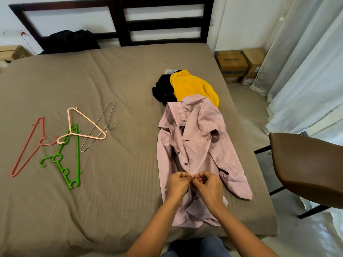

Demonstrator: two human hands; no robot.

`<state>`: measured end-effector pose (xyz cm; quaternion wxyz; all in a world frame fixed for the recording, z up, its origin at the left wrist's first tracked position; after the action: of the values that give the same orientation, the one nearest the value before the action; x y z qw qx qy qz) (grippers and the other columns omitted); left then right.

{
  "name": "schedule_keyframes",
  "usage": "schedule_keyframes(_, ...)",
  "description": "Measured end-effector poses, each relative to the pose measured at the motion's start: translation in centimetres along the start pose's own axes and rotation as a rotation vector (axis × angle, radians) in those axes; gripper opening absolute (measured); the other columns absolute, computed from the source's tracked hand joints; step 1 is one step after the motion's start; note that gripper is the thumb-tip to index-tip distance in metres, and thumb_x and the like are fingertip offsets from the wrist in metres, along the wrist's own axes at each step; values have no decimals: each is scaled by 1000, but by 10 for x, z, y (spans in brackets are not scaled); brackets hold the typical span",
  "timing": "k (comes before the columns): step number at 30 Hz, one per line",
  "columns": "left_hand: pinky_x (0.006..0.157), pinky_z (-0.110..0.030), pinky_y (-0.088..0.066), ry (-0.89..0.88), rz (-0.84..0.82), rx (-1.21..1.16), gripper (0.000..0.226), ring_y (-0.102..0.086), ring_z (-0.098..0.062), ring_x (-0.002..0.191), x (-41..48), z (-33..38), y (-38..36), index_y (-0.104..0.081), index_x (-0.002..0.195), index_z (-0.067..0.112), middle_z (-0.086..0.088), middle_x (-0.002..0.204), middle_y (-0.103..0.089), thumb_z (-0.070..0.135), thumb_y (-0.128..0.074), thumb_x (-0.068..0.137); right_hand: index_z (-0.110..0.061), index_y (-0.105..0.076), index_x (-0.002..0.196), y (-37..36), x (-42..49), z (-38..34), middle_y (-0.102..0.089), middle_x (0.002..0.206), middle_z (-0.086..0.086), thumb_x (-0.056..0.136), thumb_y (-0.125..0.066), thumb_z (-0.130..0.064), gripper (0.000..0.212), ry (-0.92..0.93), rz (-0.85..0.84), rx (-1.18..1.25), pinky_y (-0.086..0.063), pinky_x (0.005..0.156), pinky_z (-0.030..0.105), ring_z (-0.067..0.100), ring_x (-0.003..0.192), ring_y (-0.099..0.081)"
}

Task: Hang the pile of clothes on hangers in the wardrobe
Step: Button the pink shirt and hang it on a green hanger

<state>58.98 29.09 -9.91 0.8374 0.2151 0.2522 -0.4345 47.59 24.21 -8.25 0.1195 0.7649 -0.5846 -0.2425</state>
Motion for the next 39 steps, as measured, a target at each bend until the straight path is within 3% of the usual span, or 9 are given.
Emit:
schedule_keyframes(8,51,-18,-44,71,22,45,17,-51,-10,57,0,-1,-3,-56,71,11,-2,64,-58,-1,-59,82,-16,-66,79,-3,-10,14,-66,68,-3,78,-74,-16,8,-6,36,-31,-56,63,33,10,63,-63)
schedule_keyframes(13,30,-13,-26,260,12,-112,29,-33,-4,25,-3,-6,-12,-47,64,9,1,37,-42,-11,-49,84,-14,-66,82,-1,-7,13,-66,69,-5,77,-75,-16,10,15,-5,-45,-56,65,29,9,64,-64)
schedule_keyframes(19,40,-16,-40,419,-62,-197,21,-48,-8,35,-3,-12,-13,-51,79,12,-2,46,-50,-7,-48,87,-12,-66,83,-3,-4,13,-66,72,-1,79,-74,-13,9,54,-50,-83,-56,65,27,11,66,-64)
schedule_keyframes(23,42,-17,-44,456,-105,-204,10,-55,-9,43,0,-17,-10,-53,90,8,-4,56,-57,-1,-52,90,-6,-67,82,-1,-3,10,-67,70,1,79,-71,-2,7,-1,-85,4,-51,59,13,13,64,-63)
schedule_keyframes(27,37,-15,-39,364,-139,-219,11,-49,-7,37,2,-14,-8,-48,86,8,-2,46,-53,0,-52,91,-4,-71,74,5,0,8,-71,66,6,73,-76,-1,6,-114,-135,235,-53,60,17,13,63,-68)
schedule_keyframes(30,36,-13,-37,170,-120,-147,15,-49,-10,47,6,-9,-6,-41,89,9,-3,61,-51,-2,-51,92,-1,-72,71,5,4,6,-71,68,13,74,-72,4,7,-225,-153,341,-56,65,27,19,64,-67)
schedule_keyframes(35,48,-12,-38,37,-195,-67,21,-45,0,49,8,-11,-5,-39,84,16,2,63,-48,3,-53,94,-2,-67,67,-3,5,16,-59,52,6,82,-57,8,20,-730,-368,582,-44,42,18,10,41,-51)
schedule_keyframes(37,52,-15,-39,58,-251,-52,15,-48,-2,53,9,-15,-3,-43,91,12,2,64,-52,4,-55,93,-3,-66,61,-4,1,20,-58,51,5,87,-54,3,28,-926,-497,667,-45,41,16,9,40,-54)
schedule_keyframes(39,50,-18,-37,89,-272,-33,20,-48,-4,52,9,-20,1,-45,105,6,1,66,-56,5,-58,91,-2,-66,62,-3,0,23,-59,55,7,88,-54,3,30,-963,-574,650,-48,44,18,11,43,-57)
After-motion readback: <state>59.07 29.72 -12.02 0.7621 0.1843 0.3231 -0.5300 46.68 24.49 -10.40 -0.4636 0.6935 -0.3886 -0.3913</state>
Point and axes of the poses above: each hand's wrist, its own x-axis towards the middle knuckle, its own y-axis out of the back of the hand, z = x × y, the point moved 5 cm from there along x, towards the middle knuckle
